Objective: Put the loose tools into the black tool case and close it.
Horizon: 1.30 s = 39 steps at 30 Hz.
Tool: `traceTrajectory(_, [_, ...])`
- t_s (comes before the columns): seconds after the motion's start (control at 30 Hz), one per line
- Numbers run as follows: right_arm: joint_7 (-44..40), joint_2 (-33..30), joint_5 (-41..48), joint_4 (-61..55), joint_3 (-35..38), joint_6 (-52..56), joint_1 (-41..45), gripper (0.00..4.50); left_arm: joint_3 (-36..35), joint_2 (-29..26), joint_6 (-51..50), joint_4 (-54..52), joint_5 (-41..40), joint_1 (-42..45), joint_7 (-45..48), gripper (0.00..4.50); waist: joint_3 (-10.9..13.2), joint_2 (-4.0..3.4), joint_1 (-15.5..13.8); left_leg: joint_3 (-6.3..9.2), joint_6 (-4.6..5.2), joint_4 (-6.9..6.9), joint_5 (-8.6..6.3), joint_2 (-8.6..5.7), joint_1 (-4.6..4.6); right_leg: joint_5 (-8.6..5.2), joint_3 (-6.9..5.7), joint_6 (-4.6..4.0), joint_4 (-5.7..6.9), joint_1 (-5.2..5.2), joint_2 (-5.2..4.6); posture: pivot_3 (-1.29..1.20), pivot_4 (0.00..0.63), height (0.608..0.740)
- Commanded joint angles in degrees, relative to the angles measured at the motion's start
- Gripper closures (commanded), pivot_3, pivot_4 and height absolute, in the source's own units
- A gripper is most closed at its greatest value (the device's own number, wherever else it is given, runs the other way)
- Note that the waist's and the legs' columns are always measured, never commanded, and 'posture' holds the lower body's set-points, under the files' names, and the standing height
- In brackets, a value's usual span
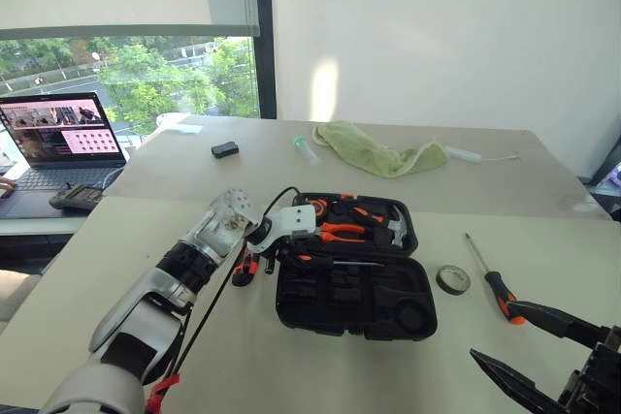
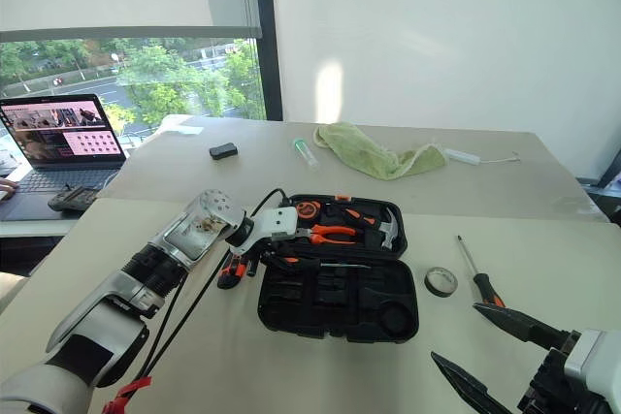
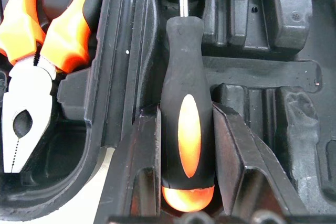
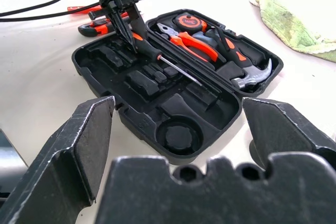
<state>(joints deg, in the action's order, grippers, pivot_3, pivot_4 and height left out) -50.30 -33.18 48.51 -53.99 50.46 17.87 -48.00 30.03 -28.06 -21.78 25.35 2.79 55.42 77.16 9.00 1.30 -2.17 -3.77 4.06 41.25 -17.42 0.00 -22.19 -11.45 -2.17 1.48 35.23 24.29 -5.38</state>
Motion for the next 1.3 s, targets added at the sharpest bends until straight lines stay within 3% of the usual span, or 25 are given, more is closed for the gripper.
traceTrajectory(0.03, [-0.3,-1.1,0.9,0.2,1.5,-1.4,0.6,0.00,-4.9,-1.0,0.3,-3.1,-1.9,-0.1,-1.0,2.02,0.0,0.00,0.0,0.00,0.00,0.01,0.00,0.00,0.00,0.00,0.00,0.00,0.01,0.00,0.00,0.00,0.150,0.740])
traceTrajectory(0.1, [-0.1,-1.5,1.2,0.1,1.6,-1.3,0.9,0.00,-9.0,-1.9,-1.9,-6.4,-4.8,-0.4,-1.9,1.31,0.0,0.00,0.0,0.02,0.00,0.04,0.00,0.01,-0.05,0.00,0.01,0.00,0.00,0.04,-0.01,0.00,0.150,0.740])
traceTrajectory(0.2, [-0.2,-1.5,1.0,0.3,1.5,-1.5,0.9,0.00,-14.5,-3.9,-7.8,-12.2,-10.4,-1.9,-0.2,1.48,0.0,0.00,0.0,0.09,0.00,0.10,0.00,0.06,-0.16,0.01,-0.03,0.00,0.02,0.10,-0.01,0.00,0.150,0.740])
traceTrajectory(0.33, [1.1,-1.8,0.5,0.2,-0.1,-1.2,2.3,0.00,-22.6,-0.6,-17.8,-20.1,-19.8,-6.2,-5.3,2.78,0.0,-0.06,0.1,0.09,0.00,0.07,0.00,0.07,-0.11,-0.04,-0.02,0.06,0.03,0.07,-0.02,0.00,0.150,0.740])
traceTrajectory(0.47, [3.2,-1.6,0.0,-1.1,-2.4,-0.5,3.6,0.00,-24.3,7.7,-15.1,-22.5,-18.7,-14.4,-18.0,4.28,-0.1,-0.14,-0.3,0.14,0.11,0.15,-0.06,-0.03,-0.04,-0.08,-0.02,0.14,0.03,-0.10,-0.19,0.00,0.150,0.740])
traceTrajectory(0.5, [3.6,-1.5,0.1,-1.6,-2.7,-0.4,3.6,0.00,-24.5,9.7,-13.9,-22.7,-18.1,-16.1,-20.9,4.43,-0.1,-0.13,-0.3,0.14,0.12,0.16,-0.07,-0.05,-0.02,-0.08,-0.01,0.15,0.02,-0.13,-0.20,0.00,0.150,0.740])
traceTrajectory(0.63, [5.1,-1.2,0.7,-3.3,-3.3,-0.2,2.8,0.00,-23.4,14.7,-8.5,-21.5,-13.9,-21.7,-31.3,4.47,0.0,-0.05,-0.2,0.15,0.14,0.28,-0.08,-0.05,-0.11,-0.03,0.01,0.18,0.09,-0.06,-0.18,0.00,0.150,0.740])
traceTrajectory(0.8, [6.9,-1.6,1.4,-4.5,-3.2,-0.1,2.1,0.00,-17.2,15.1,-8.5,-19.5,-7.5,-26.1,-37.3,4.47,-0.1,-0.12,-0.1,0.16,0.14,0.21,-0.09,-0.05,0.00,-0.03,0.05,0.16,0.09,-0.11,-0.26,0.00,0.150,0.740])
traceTrajectory(1.0, [13.5,-4.0,2.0,-4.7,-3.7,3.9,3.7,0.00,-8.7,12.0,-9.3,-16.7,-3.3,-26.5,-34.5,4.47,-1.3,-0.35,-0.1,0.15,0.18,0.08,-0.13,-0.05,0.17,-0.04,0.05,0.15,-0.07,-0.26,-0.29,0.00,0.150,0.740])
traceTrajectory(1.3, [30.1,-11.8,9.3,-2.4,-3.9,15.4,12.1,0.00,-0.8,8.5,6.2,-9.1,6.8,-23.4,-33.8,4.47,-1.9,-0.54,-0.4,0.14,0.23,-0.30,-0.13,-0.11,0.88,-0.39,-0.05,-0.33,-0.26,-0.97,-0.62,0.00,0.150,0.740])
